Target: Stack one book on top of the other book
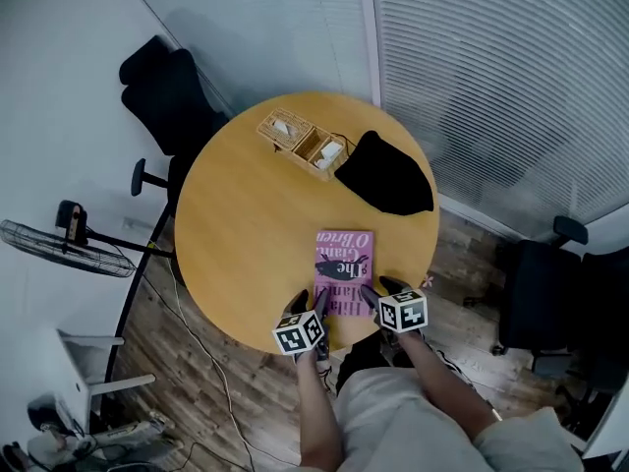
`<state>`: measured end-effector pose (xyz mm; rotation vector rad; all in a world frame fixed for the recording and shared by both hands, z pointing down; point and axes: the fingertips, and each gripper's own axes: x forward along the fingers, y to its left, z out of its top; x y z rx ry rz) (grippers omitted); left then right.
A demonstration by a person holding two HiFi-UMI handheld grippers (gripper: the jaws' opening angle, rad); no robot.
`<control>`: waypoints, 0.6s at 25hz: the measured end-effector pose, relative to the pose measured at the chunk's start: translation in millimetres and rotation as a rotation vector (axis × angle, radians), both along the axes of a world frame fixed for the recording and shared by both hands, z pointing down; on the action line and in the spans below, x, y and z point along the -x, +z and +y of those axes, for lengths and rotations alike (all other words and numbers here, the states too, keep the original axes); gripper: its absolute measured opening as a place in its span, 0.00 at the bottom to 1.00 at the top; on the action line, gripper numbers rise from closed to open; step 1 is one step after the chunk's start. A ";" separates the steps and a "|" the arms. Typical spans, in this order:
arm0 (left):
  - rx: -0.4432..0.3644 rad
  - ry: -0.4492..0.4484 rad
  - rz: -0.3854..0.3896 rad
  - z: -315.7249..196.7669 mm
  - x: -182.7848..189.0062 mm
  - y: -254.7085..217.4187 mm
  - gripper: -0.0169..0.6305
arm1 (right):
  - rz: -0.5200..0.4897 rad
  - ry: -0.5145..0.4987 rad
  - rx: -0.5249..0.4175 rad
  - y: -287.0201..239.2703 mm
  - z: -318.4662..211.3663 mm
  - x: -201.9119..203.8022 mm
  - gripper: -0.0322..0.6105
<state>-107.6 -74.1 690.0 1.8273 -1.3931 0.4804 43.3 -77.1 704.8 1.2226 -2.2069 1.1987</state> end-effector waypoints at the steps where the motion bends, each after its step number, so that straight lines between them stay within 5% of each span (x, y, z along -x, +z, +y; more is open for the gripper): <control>1: -0.007 -0.013 -0.001 9.1 -1.2 -2.5 0.43 | -0.005 -0.018 -0.017 -5.2 3.1 -1.5 0.42; 10: -0.108 -0.129 0.019 71.5 -15.5 -23.8 0.43 | 0.082 -0.248 -0.182 -16.9 39.5 -18.3 0.41; 15: -0.149 -0.151 0.037 96.2 -23.6 -31.2 0.43 | 0.074 -0.297 -0.230 -26.7 57.9 -31.0 0.41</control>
